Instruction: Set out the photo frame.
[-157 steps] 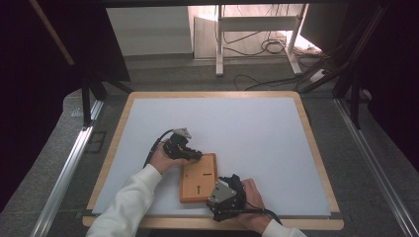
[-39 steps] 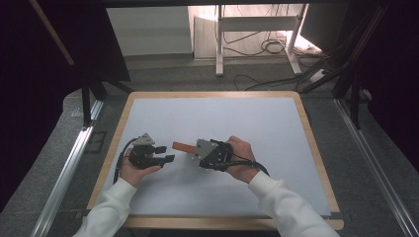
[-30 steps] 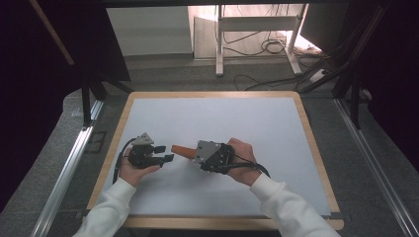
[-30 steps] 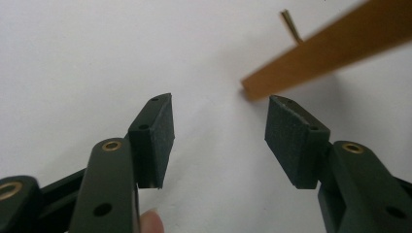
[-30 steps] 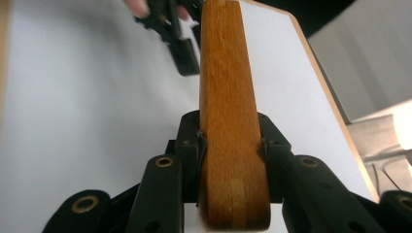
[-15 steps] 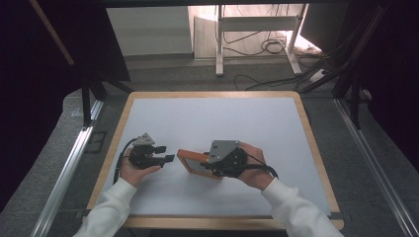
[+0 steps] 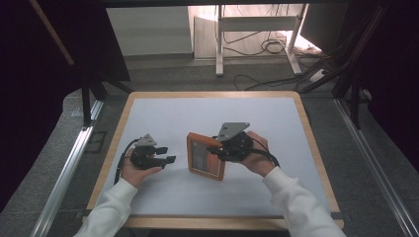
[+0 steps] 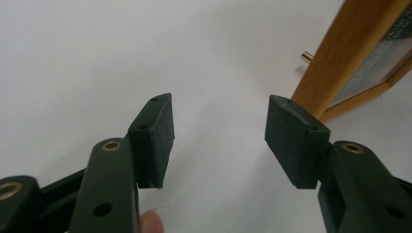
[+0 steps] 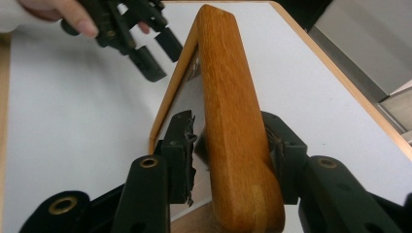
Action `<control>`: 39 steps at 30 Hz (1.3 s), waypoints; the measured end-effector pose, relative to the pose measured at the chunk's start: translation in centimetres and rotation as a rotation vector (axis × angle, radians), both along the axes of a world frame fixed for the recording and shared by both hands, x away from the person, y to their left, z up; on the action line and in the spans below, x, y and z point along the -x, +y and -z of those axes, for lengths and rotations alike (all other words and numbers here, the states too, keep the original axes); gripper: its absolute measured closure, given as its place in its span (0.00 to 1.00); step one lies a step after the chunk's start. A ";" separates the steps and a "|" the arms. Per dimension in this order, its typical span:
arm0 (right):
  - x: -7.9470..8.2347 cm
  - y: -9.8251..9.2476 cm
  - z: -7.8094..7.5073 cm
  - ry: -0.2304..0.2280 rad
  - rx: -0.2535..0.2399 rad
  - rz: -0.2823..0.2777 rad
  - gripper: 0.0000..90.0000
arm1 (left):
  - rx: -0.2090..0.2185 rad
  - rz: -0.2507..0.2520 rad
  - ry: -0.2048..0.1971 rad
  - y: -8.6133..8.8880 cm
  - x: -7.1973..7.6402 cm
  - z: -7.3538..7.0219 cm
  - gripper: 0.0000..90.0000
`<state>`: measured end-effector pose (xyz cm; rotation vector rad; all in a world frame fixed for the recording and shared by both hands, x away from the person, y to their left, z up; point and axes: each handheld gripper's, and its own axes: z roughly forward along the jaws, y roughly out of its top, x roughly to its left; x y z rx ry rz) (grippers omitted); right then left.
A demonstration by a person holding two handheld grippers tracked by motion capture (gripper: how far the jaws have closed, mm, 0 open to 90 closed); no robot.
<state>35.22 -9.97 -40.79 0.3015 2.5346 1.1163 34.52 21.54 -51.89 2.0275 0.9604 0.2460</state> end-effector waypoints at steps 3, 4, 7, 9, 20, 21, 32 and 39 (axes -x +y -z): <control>-0.8 -0.1 0.0 -0.002 -0.006 0.026 0.63 | 0.004 0.000 -0.004 -0.2 0.0 0.0 0.48; -1.1 -0.1 0.0 -0.001 -0.004 0.030 0.63 | 0.005 -0.002 0.000 -0.2 0.0 0.1 0.48; -2.1 -0.2 0.1 0.023 -0.002 0.052 0.61 | -0.001 0.003 0.001 -0.3 0.0 0.1 0.48; -2.6 -0.3 0.1 0.025 0.002 0.068 0.60 | 0.001 0.002 0.001 -0.3 -0.1 0.2 0.48; -3.0 -0.6 0.1 0.018 -0.037 0.114 0.45 | 0.001 0.003 -0.001 -0.4 0.0 0.2 0.48; -2.9 -0.6 0.0 0.006 -0.042 0.125 0.40 | 0.001 0.003 -0.001 -0.4 0.0 0.2 0.48; -0.9 -4.1 -0.2 0.078 -0.186 0.217 0.25 | -0.018 -0.001 -0.004 -0.7 0.2 0.1 0.44; 1.4 -8.4 0.8 0.097 -0.258 0.280 0.22 | -0.015 -0.006 -0.004 -0.8 0.2 0.1 0.44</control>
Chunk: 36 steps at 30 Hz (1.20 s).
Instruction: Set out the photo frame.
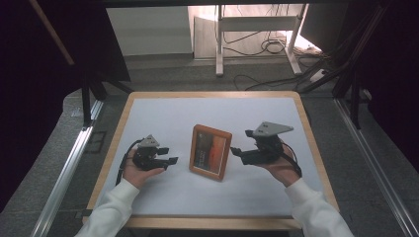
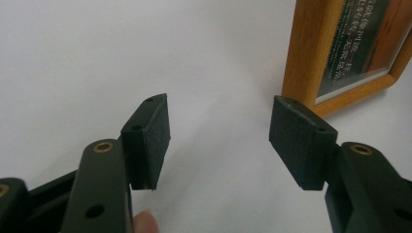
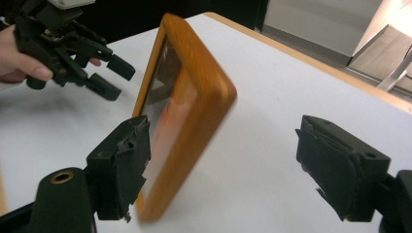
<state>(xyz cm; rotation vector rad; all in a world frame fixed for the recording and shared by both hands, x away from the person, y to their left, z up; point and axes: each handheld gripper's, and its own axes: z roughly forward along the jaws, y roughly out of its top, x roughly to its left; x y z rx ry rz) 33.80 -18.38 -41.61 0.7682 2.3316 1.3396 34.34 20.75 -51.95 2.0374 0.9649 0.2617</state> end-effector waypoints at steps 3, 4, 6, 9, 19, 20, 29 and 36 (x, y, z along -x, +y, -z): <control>1.2 -1.7 0.9 0.008 -0.023 0.025 0.22 | -0.003 0.000 0.007 -0.1 0.0 0.1 0.44; 1.7 -2.3 1.4 0.014 -0.029 0.036 0.22 | -0.006 0.001 0.008 -0.2 0.0 0.1 0.44; 2.5 -3.3 2.2 0.019 -0.029 0.047 0.22 | -0.012 0.005 0.011 -0.3 0.0 0.2 0.44; 3.4 -4.6 3.4 0.037 -0.043 0.066 0.22 | -0.012 0.006 0.009 -0.5 0.1 0.2 0.43; 3.7 -6.0 6.4 0.089 -0.047 0.104 0.22 | -0.033 -0.006 -0.030 -0.8 0.5 0.2 0.58; 3.7 -5.9 6.5 0.091 -0.042 0.105 0.22 | -0.019 0.001 -0.025 -0.8 0.5 0.1 0.63; 3.7 -5.5 7.3 0.089 0.015 0.104 0.22 | 0.013 0.063 0.018 -3.3 -1.1 0.3 1.00; 3.7 -5.8 7.4 0.087 0.025 0.108 0.22 | 0.016 0.100 0.040 -4.7 -1.7 0.8 1.00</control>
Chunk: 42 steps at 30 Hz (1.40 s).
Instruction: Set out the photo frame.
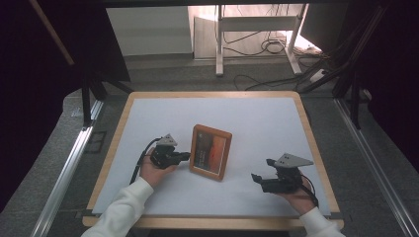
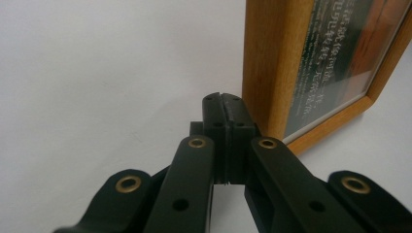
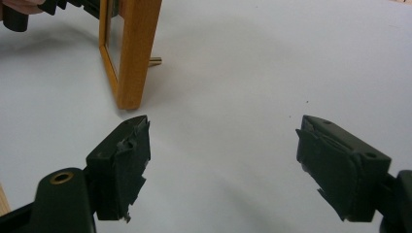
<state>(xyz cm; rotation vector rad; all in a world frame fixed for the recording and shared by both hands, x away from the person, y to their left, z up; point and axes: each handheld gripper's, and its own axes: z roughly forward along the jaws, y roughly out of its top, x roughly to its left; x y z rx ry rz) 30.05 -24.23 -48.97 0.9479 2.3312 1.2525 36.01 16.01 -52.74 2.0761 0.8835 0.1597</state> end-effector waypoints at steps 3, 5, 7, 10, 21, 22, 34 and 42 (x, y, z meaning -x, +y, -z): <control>0.0 -0.1 0.0 0.001 0.006 0.004 0.22 | 0.002 0.008 0.001 -0.1 0.1 0.0 1.00; 0.0 -0.2 0.1 0.000 0.005 0.008 0.22 | 0.002 0.014 -0.002 0.0 0.1 0.0 1.00; 0.0 -0.1 0.1 -0.001 0.006 0.008 0.22 | 0.000 0.016 -0.005 0.0 0.2 -0.1 1.00; 0.0 -0.1 0.1 -0.003 0.010 0.006 0.22 | -0.003 0.017 -0.006 0.0 0.2 -0.1 1.00; -0.1 -0.2 0.0 -0.005 0.011 0.003 0.22 | -0.018 0.028 0.001 0.0 0.6 0.2 1.00; -0.1 -0.2 0.0 -0.006 0.012 0.004 0.22 | -0.019 0.028 0.000 0.0 0.6 0.2 1.00; -0.1 -0.1 0.0 -0.009 0.012 -0.001 0.22 | -0.028 0.039 0.004 0.1 0.9 0.3 1.00; 0.0 -0.1 0.0 -0.010 0.016 -0.002 0.22 | -0.039 0.044 0.002 0.0 1.1 0.3 1.00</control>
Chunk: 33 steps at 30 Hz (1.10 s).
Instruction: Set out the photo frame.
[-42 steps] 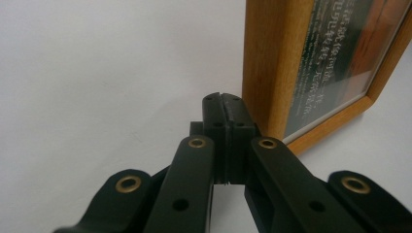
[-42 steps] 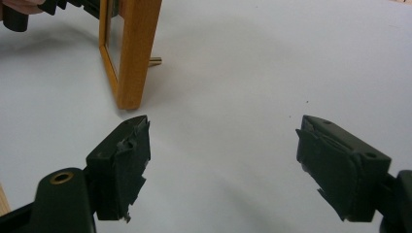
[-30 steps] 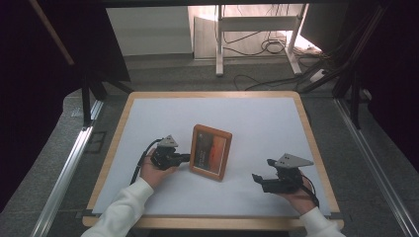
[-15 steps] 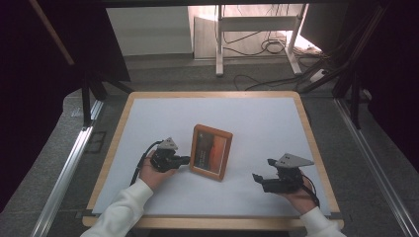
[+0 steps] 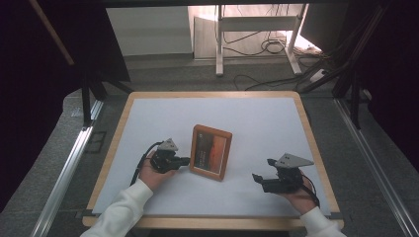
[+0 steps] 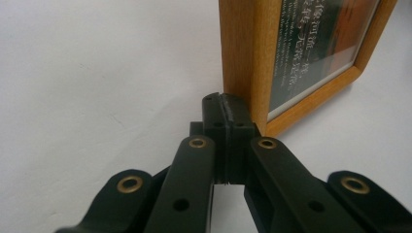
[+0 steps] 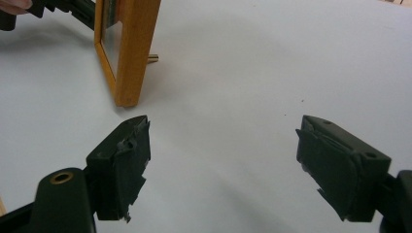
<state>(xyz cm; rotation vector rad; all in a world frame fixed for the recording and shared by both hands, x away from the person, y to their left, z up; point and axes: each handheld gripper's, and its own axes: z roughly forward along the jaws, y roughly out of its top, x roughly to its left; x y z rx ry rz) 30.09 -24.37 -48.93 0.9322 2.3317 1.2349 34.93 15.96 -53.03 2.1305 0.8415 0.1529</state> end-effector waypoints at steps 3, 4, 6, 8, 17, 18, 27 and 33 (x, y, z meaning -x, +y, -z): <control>0.0 0.0 0.0 0.000 0.000 0.000 0.22 | -0.008 0.005 -0.002 -0.1 0.2 0.0 1.00; 0.0 0.0 0.0 0.000 0.001 0.000 0.22 | -0.007 0.005 -0.002 -0.1 0.2 0.0 1.00; 0.0 0.0 0.0 0.000 0.002 0.000 0.22 | -0.008 0.008 -0.002 -0.1 0.3 0.0 1.00; 0.0 0.0 0.0 -0.001 0.000 0.000 0.22 | -0.009 0.011 -0.002 -0.2 0.3 0.0 1.00; 0.0 0.1 0.1 -0.003 0.010 -0.007 0.22 | -0.017 0.018 -0.002 -0.3 0.6 0.0 1.00; 0.0 0.1 0.0 -0.002 0.010 -0.006 0.22 | -0.017 0.020 -0.003 -0.3 0.6 0.0 1.00; 0.0 0.1 0.1 -0.001 0.011 -0.006 0.23 | -0.024 0.030 -0.005 -0.5 0.9 -0.1 1.00; 0.0 0.1 0.1 0.001 0.012 -0.006 0.23 | -0.025 0.036 -0.002 -0.5 1.0 0.0 1.00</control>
